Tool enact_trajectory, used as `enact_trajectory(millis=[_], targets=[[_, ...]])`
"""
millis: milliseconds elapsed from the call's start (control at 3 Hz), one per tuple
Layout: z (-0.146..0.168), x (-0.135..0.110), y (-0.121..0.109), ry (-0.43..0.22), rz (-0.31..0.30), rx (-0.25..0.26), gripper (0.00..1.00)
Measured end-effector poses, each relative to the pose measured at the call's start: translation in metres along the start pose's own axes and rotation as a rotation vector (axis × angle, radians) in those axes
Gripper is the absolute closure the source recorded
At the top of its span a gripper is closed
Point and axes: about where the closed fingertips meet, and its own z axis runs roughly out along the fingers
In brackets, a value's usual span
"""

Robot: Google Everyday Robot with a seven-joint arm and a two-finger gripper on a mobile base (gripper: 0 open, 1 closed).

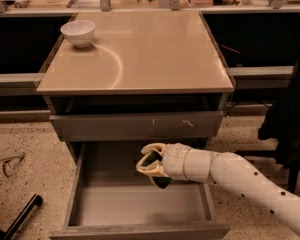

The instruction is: Pick sponge from middle drawer and place on counter

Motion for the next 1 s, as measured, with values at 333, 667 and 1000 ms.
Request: enact_trajectory(millis=[333,667,1000], targets=[[0.0,0.0,0.0,0.0,0.0,0.0,1.0],[-0.001,-0.007,-0.007,-0.014,-0.017,0.007,1.0],[-0.019,-0.055,-0.051,-0.099,-0.112,0.068,1.0]])
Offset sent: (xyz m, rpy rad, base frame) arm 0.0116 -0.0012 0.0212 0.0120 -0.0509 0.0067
